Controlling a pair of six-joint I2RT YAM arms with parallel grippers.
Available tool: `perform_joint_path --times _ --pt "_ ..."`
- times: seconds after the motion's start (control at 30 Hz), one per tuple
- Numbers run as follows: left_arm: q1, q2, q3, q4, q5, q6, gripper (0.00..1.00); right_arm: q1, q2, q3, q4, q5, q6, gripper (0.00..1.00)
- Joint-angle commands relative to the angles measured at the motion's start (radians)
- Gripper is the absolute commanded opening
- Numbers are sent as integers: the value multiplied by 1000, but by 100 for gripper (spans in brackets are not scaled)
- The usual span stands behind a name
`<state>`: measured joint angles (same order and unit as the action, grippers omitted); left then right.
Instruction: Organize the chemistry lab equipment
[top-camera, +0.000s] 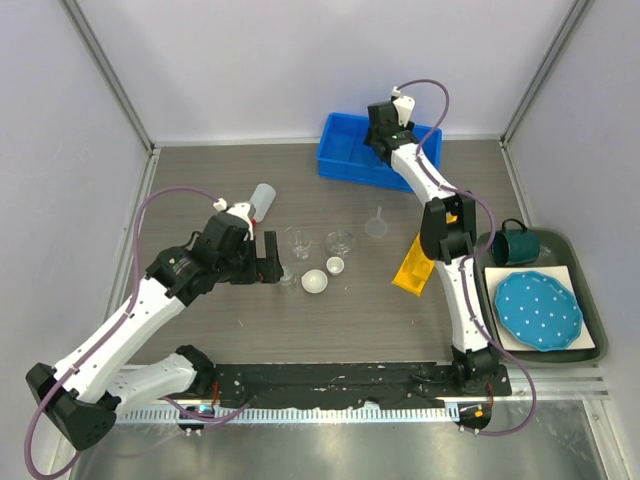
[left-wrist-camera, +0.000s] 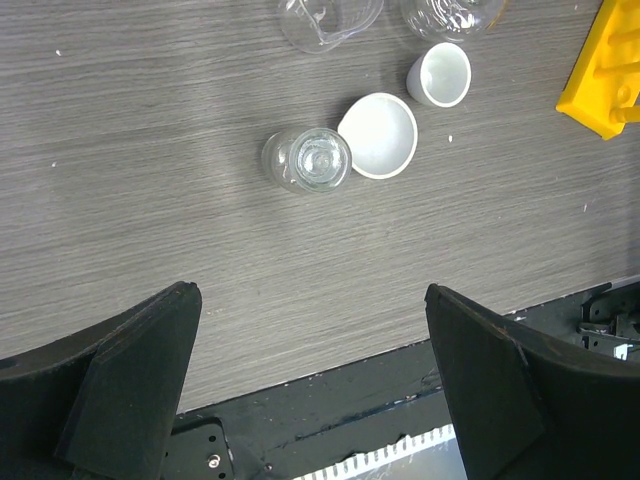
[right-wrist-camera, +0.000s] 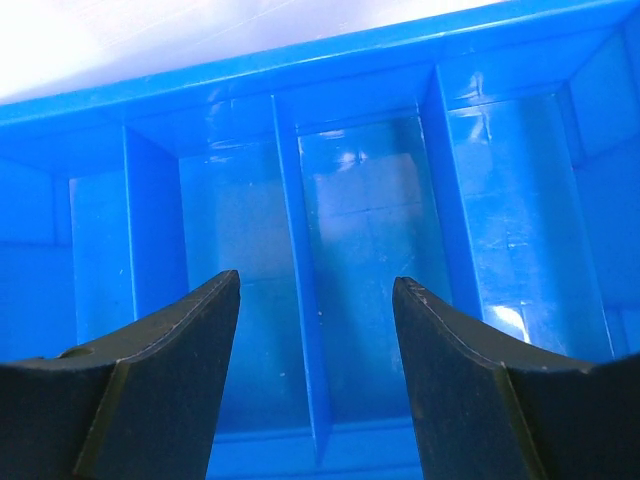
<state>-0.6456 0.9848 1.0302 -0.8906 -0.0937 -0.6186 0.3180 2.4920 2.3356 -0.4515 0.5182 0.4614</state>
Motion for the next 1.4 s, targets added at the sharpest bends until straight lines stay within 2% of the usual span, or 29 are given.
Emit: perform_joint_path --times 0.0,0.7,1.03,1.37 --pt "4 9 45 -4 -17 20 100 1 22 68 -4 -29 -17 68" --pt "4 -12 28 2 2 10 100 3 111 111 -164 -161 -26 65" --pt "4 -34 -1 16 15 -7 100 49 58 2 -194 -185 -35 65" --pt "4 -90 -25 -5 31 -21 100 162 15 -85 -202 -179 3 65"
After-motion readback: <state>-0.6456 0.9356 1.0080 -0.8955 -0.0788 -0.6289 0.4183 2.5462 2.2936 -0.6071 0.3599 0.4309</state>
